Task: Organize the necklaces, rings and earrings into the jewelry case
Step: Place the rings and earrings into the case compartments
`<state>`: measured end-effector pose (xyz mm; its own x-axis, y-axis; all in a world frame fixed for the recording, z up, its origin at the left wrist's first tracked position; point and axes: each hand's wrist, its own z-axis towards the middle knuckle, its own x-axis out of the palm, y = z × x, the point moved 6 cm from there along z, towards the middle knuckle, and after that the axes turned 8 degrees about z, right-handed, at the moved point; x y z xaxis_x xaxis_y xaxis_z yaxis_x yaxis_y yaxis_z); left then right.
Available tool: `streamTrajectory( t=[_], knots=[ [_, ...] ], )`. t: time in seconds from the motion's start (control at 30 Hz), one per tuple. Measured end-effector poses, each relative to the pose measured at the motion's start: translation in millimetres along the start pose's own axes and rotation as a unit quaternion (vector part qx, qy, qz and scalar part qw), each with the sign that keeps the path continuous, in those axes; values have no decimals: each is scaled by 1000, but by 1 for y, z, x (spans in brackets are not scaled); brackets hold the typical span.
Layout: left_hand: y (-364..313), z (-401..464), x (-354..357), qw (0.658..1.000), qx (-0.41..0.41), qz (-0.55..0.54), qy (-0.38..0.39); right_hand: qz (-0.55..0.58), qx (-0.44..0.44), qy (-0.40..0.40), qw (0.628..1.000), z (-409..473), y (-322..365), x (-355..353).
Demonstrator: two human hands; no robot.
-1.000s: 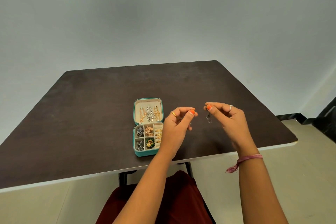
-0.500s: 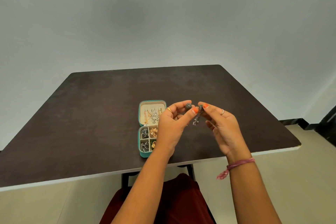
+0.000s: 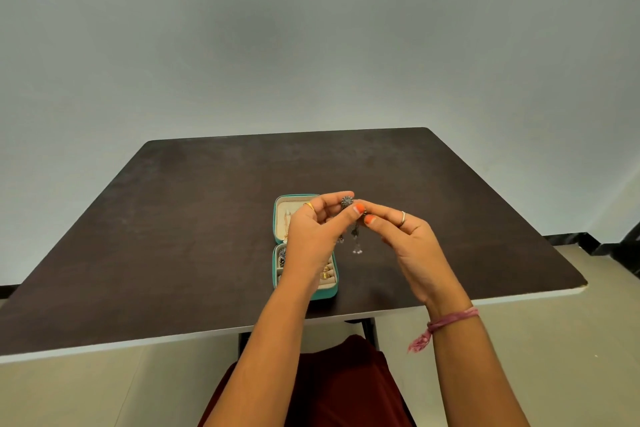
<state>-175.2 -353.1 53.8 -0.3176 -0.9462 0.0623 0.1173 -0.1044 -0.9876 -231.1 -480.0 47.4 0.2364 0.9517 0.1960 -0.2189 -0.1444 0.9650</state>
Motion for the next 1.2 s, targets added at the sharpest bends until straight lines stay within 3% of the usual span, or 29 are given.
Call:
streamTrajectory(
  t=[0.53,1.2],
  knots=[
    [-7,1,-16,996,-63,7,56,19,-23,11,999,7,-4,10],
    [7,7,-74,997,-75,26,-9,14,35,18,999,19,-16,41]
  ],
)
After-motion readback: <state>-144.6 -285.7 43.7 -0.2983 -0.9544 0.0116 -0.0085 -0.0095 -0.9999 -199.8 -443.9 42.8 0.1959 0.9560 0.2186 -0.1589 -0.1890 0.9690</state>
